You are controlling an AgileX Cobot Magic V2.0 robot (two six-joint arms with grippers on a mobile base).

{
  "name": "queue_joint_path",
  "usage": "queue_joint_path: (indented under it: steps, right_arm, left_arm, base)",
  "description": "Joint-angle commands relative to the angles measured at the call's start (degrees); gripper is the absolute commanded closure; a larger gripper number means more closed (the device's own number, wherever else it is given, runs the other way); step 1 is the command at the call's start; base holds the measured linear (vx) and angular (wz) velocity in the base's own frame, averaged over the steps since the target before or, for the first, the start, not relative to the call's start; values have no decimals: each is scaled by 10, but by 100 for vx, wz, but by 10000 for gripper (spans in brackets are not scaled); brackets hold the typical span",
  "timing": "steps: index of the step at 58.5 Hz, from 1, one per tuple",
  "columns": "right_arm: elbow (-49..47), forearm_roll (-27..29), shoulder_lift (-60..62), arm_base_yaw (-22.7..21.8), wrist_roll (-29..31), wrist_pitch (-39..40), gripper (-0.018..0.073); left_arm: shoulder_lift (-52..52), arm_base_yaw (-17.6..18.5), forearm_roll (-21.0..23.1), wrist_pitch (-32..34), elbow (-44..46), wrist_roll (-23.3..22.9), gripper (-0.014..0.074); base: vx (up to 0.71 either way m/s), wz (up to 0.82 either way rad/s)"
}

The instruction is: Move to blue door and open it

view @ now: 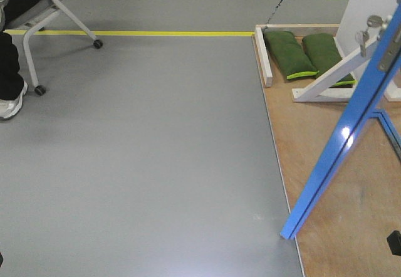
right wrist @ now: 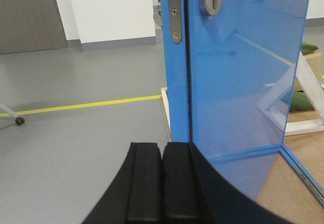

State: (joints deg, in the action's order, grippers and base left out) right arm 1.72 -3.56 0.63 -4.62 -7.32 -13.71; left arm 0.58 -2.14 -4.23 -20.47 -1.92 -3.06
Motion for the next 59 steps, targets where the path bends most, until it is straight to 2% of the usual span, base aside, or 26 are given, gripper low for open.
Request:
queue_joint_path:
  steps: [1,28,59]
  right_arm:
    - [5,-5,3,1,4,47,564]
    - [5,-5,3,1,4,46,564]
    - [5,-5,3,1,4,46,564]
  left_arm:
    - [10,1,0,46,18,-2,526]
    - [10,1,0,46,18,-2,526]
    - [10,1,0,46,18,-2,526]
  base:
    - [35,-4]
    - [29,-1]
    - [17,1]
